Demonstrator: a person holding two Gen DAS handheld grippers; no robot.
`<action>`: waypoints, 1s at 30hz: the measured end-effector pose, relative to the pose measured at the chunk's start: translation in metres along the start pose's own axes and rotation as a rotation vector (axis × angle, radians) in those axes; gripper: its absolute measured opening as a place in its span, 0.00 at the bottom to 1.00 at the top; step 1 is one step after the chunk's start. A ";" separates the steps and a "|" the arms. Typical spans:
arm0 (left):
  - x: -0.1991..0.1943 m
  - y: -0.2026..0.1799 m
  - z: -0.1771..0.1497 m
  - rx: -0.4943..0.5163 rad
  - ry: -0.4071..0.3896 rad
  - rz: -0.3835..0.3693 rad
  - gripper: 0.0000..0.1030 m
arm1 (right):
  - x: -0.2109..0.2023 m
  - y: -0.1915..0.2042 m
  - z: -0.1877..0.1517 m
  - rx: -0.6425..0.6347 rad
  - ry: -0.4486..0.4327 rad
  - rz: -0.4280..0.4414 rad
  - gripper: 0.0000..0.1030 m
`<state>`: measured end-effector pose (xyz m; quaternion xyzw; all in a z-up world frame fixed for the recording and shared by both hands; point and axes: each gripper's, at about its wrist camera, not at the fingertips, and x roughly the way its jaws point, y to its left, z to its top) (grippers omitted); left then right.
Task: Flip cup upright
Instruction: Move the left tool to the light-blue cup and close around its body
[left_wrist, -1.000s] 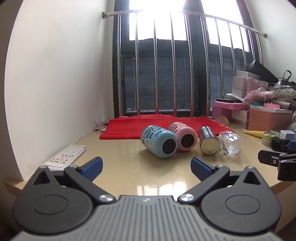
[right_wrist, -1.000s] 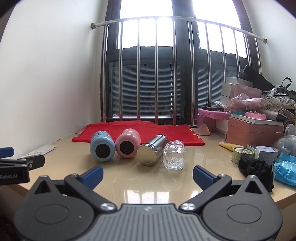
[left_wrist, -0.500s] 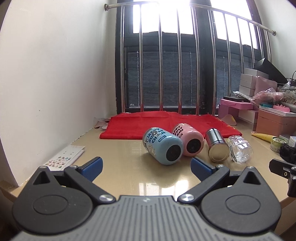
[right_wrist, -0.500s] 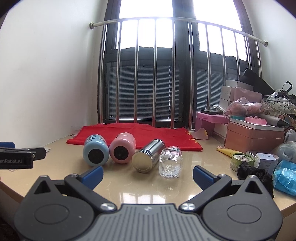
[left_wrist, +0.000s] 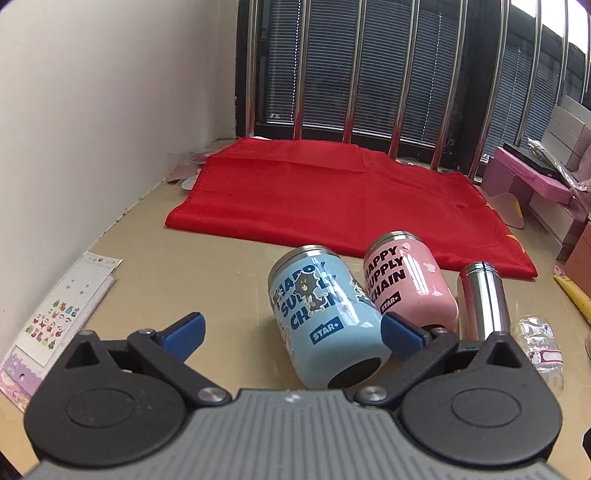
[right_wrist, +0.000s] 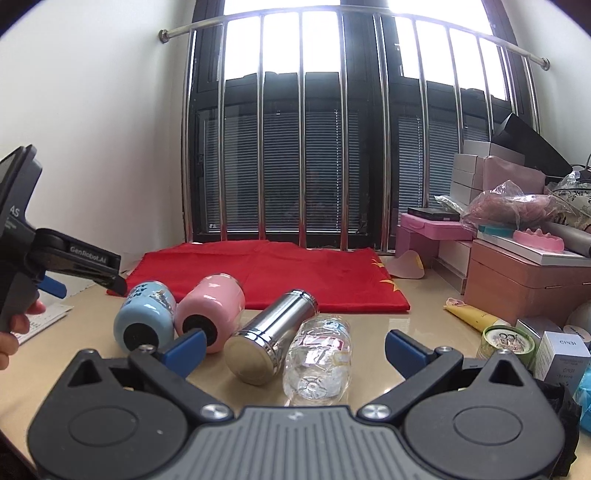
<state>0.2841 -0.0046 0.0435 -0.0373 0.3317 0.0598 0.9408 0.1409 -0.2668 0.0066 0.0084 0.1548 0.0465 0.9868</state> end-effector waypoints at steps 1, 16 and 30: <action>0.009 -0.003 0.006 0.009 0.009 0.017 1.00 | 0.005 -0.004 0.002 -0.001 0.000 0.001 1.00; 0.113 -0.013 0.037 -0.073 0.261 0.012 0.97 | 0.053 -0.039 -0.002 0.006 0.015 0.002 1.00; 0.082 0.014 -0.001 -0.089 0.276 -0.134 0.85 | 0.029 -0.030 0.003 0.000 -0.009 -0.001 1.00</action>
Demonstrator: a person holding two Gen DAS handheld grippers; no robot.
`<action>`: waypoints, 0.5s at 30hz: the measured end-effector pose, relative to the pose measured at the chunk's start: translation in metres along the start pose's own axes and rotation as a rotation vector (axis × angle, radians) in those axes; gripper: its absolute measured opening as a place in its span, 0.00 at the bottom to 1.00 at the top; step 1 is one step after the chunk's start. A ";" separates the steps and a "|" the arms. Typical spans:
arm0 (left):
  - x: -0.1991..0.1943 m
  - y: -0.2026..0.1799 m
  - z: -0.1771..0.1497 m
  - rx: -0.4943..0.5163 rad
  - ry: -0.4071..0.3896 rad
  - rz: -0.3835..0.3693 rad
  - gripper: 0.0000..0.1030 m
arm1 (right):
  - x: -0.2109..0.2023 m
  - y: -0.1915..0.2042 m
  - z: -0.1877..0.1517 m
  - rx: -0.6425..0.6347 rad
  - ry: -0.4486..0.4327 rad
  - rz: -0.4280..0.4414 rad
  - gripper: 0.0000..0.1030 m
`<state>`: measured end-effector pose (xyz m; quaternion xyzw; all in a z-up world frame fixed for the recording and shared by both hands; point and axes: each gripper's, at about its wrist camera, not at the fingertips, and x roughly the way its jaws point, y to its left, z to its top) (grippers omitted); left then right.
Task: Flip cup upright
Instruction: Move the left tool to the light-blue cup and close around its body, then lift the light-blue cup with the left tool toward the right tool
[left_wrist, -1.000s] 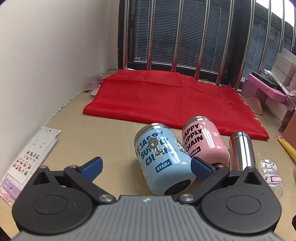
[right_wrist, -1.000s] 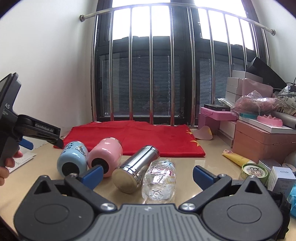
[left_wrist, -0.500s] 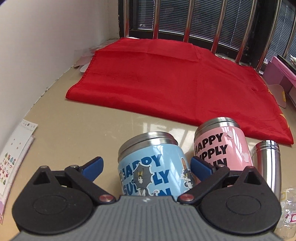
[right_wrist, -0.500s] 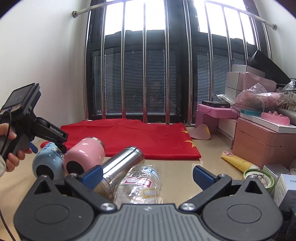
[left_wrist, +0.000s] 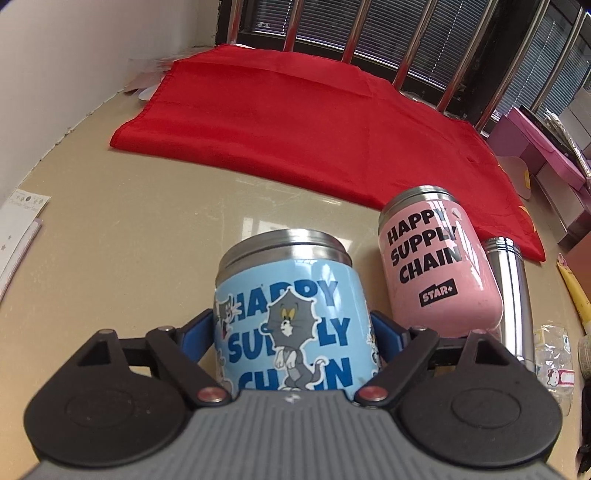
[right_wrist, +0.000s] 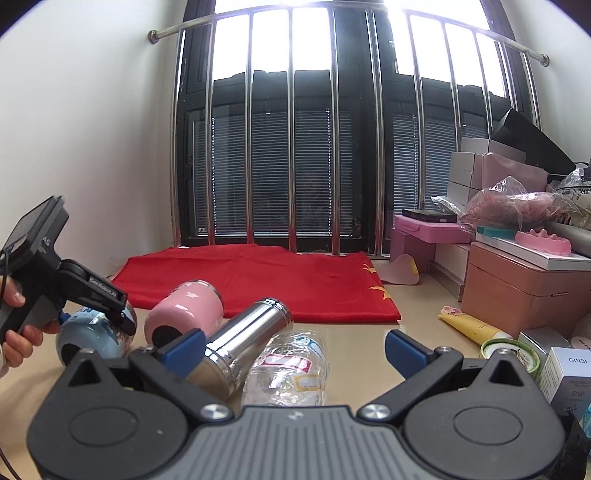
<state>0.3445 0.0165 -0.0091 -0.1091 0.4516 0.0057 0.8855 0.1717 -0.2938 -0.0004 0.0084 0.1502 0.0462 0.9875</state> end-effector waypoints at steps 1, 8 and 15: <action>-0.011 0.003 -0.009 0.006 -0.019 -0.010 0.85 | -0.002 0.000 0.000 -0.001 0.003 -0.002 1.00; -0.071 -0.006 -0.074 0.070 -0.040 -0.129 0.85 | -0.010 0.010 -0.005 0.001 0.037 -0.009 1.00; -0.060 -0.053 -0.103 0.150 0.060 -0.178 0.85 | -0.026 0.015 -0.009 0.014 0.052 -0.018 1.00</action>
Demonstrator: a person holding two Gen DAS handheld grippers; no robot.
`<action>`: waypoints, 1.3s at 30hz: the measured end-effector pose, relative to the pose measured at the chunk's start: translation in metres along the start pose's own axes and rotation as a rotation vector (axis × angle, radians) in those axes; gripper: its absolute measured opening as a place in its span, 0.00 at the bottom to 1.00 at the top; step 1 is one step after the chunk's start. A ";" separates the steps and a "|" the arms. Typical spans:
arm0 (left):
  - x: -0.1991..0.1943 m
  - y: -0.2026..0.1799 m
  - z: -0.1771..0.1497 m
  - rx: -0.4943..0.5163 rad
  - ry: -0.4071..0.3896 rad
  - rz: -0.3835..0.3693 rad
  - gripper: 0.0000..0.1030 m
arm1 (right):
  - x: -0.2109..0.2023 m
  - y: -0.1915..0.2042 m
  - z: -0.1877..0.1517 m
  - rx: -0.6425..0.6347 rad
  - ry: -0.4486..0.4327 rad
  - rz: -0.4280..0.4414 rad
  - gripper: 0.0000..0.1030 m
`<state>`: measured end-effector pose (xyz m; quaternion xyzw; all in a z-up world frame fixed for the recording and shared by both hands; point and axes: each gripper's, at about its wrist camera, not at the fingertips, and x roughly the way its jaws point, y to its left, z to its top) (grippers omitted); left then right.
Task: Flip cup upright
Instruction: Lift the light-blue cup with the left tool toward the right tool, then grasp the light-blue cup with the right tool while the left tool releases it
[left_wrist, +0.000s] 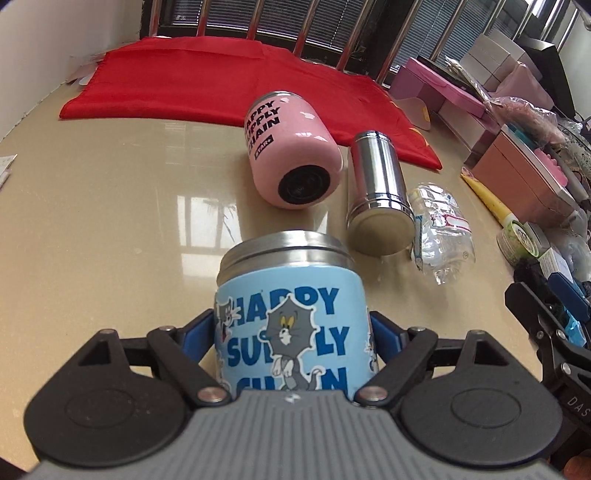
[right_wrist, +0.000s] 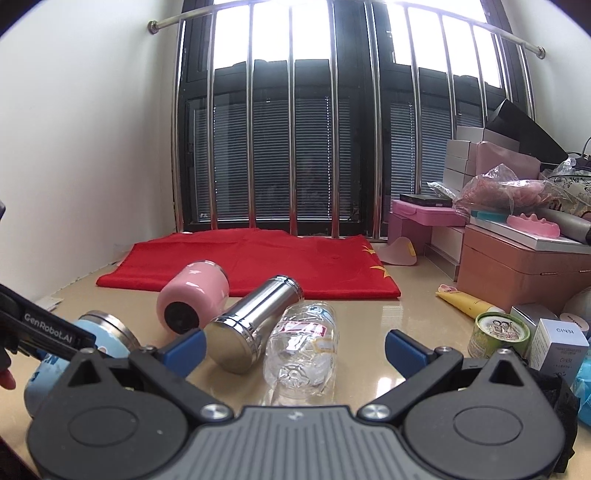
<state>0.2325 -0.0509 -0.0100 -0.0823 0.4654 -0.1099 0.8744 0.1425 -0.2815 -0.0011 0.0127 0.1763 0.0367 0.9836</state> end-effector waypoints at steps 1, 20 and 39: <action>0.005 -0.004 0.000 -0.001 0.002 0.004 0.84 | -0.002 -0.002 -0.002 0.002 0.006 -0.008 1.00; -0.093 0.007 -0.011 0.105 -0.321 0.116 1.00 | -0.014 0.028 0.004 -0.022 0.065 0.068 1.00; -0.115 0.129 -0.064 0.057 -0.347 0.266 1.00 | 0.078 0.153 0.061 0.018 0.587 0.154 1.00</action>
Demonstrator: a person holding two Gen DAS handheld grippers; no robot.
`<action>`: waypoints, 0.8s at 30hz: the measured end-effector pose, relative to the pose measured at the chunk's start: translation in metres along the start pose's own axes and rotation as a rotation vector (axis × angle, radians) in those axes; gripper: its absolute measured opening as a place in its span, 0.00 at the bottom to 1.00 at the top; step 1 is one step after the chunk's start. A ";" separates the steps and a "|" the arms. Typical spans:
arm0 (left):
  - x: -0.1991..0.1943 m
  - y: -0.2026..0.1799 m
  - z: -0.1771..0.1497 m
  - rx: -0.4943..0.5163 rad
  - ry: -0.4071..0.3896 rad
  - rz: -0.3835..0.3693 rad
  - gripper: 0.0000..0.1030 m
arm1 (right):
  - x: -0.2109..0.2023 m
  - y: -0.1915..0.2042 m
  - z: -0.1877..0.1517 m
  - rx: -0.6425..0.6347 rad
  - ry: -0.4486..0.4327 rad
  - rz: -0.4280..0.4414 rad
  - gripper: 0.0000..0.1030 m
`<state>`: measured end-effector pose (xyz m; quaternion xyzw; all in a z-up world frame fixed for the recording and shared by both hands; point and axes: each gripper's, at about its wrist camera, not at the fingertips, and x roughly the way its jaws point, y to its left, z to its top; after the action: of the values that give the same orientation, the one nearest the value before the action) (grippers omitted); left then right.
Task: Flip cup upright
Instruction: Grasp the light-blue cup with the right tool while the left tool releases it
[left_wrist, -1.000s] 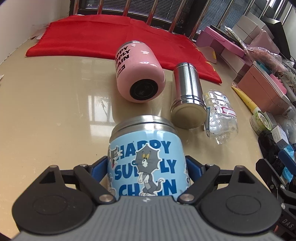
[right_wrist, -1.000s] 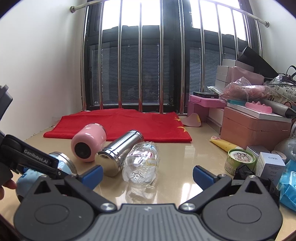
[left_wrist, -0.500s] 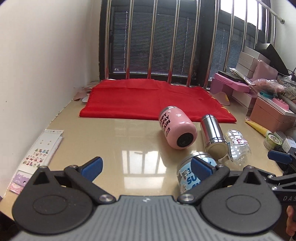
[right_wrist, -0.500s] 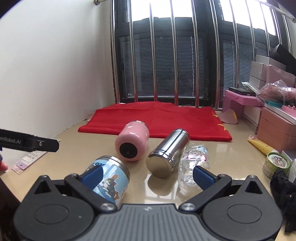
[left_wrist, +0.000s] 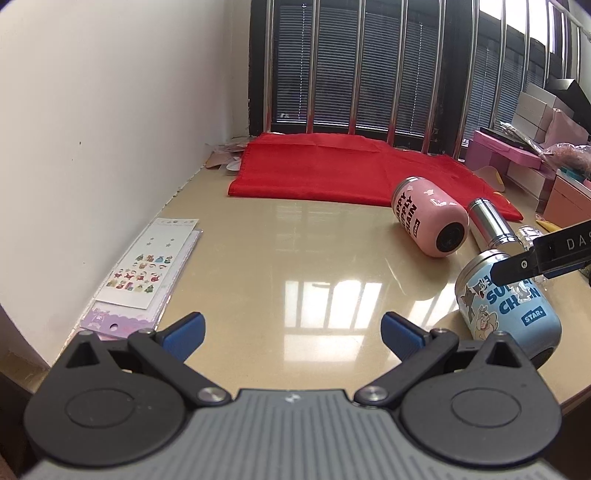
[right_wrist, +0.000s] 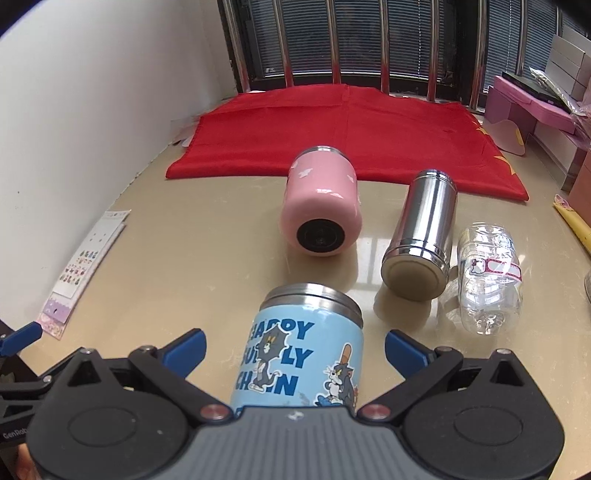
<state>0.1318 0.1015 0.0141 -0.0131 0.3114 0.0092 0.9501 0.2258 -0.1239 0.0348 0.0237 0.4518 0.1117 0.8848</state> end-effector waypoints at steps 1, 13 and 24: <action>0.002 0.001 -0.001 -0.003 0.003 -0.004 1.00 | 0.002 0.002 -0.001 -0.004 0.007 -0.005 1.00; 0.019 0.019 -0.012 -0.074 0.027 -0.057 1.00 | 0.057 -0.005 0.005 0.038 0.144 -0.048 0.83; 0.024 0.028 -0.019 -0.115 0.039 -0.065 1.00 | 0.076 0.003 0.018 -0.035 0.247 -0.046 0.84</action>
<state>0.1394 0.1294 -0.0162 -0.0779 0.3282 -0.0040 0.9414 0.2824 -0.1031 -0.0147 -0.0157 0.5558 0.1014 0.8249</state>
